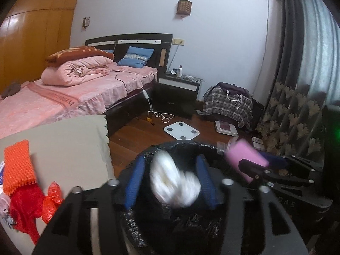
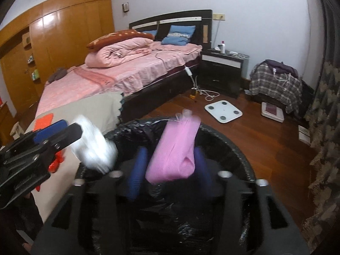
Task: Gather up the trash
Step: 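Grasp the red plastic bag with the right tool while the left tool returns to the pile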
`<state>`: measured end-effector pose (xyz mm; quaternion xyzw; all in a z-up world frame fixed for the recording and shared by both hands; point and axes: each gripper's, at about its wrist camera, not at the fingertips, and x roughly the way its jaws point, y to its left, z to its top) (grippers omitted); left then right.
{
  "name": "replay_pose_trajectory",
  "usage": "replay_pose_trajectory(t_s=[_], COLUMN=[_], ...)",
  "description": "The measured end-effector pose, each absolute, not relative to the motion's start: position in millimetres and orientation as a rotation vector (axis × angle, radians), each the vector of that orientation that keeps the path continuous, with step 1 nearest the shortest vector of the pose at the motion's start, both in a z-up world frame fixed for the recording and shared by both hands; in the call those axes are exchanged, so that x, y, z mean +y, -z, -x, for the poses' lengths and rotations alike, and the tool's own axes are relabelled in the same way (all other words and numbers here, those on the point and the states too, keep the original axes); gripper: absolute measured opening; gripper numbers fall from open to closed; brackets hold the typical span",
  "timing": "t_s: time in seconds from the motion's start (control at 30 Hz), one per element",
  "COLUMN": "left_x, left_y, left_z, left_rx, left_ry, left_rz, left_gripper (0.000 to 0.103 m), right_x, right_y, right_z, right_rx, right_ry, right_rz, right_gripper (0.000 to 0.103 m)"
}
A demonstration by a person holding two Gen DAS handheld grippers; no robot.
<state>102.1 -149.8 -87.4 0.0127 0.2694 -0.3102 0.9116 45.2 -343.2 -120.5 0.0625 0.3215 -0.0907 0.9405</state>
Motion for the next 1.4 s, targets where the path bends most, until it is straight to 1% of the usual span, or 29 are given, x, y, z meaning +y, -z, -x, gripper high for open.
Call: replay_pose_trajectory(t_s=[0.07,0.13,0.23,0.33,0.63,0.87,1.17,1.3,1.4], left_x=[-141,-129,-106,-79,20,90,136,139,139], left_y=[87,87,86,83,79,89,119,135,143], left_z=[-104,-104,-105,-107,-121,-133,-128,-124,-121], left_rx=[0.549,0.539,0.520,0.505,0.484,0.491,0.549,0.577,0.587], left_ry=[0.613,0.583,0.508,0.426,0.164,-0.006,-0.098,-0.108,-0.106], left_rz=[-0.031,-0.035,-0.048,-0.062,-0.058,-0.043,-0.018,-0.008,-0.001], left_gripper=[0.058,0.062,0.068,0.072,0.073,0.073,0.073,0.073,0.073], right_x=[-341,-336,-324,-304,-213,-145,-106,-96,-89], right_y=[119,116,113,109,103,107,148,170,182], right_z=[-45,-47,-55,-67,-122,-160,-174,-171,-168], right_rx=[0.635,0.620,0.611,0.600,0.584,0.597,0.697,0.746,0.770], right_ry=[0.199,0.193,0.157,0.104,-0.112,-0.247,-0.273,-0.277,-0.285], right_rz=[-0.122,-0.119,-0.120,-0.120,-0.103,-0.072,-0.034,-0.011,0.006], right_gripper=[0.081,0.088,0.094,0.095,0.095,0.095,0.094,0.094,0.092])
